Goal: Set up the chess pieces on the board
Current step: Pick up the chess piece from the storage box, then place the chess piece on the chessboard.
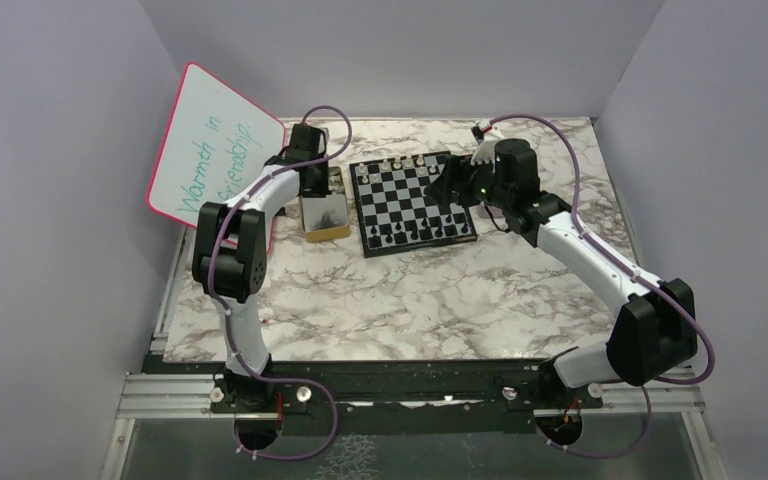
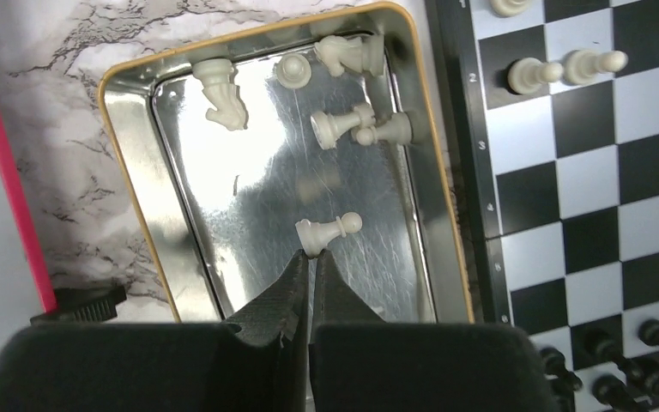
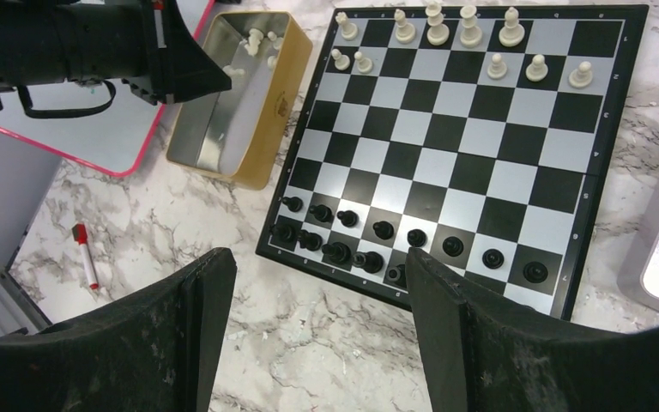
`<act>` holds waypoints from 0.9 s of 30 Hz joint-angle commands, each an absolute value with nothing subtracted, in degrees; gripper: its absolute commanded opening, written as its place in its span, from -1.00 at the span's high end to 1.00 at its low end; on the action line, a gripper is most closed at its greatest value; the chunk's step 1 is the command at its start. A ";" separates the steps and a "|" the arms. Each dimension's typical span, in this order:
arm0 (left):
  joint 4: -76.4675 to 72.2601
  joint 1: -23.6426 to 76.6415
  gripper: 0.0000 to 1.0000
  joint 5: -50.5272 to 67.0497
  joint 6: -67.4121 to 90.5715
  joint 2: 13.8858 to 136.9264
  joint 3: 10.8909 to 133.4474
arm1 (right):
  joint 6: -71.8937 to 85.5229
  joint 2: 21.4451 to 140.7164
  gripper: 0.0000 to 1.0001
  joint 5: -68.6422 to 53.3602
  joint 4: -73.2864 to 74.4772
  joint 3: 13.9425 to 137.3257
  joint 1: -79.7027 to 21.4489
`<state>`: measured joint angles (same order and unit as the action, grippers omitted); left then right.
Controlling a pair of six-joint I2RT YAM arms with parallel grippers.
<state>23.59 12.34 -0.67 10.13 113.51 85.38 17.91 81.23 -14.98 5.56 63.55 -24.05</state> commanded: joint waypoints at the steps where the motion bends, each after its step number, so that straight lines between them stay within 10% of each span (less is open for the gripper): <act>1: 24.00 12.33 1.00 5.04 12.55 106.50 82.03 | 20.18 82.36 -0.54 -17.89 2.14 63.13 -24.35; 27: 7.51 12.33 1.00 44.10 25.20 87.30 61.87 | 28.74 95.18 0.10 -19.47 -6.07 71.43 -34.34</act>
<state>11.35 12.34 38.06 23.51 90.06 62.96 28.49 92.71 -20.38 -4.21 66.96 -32.38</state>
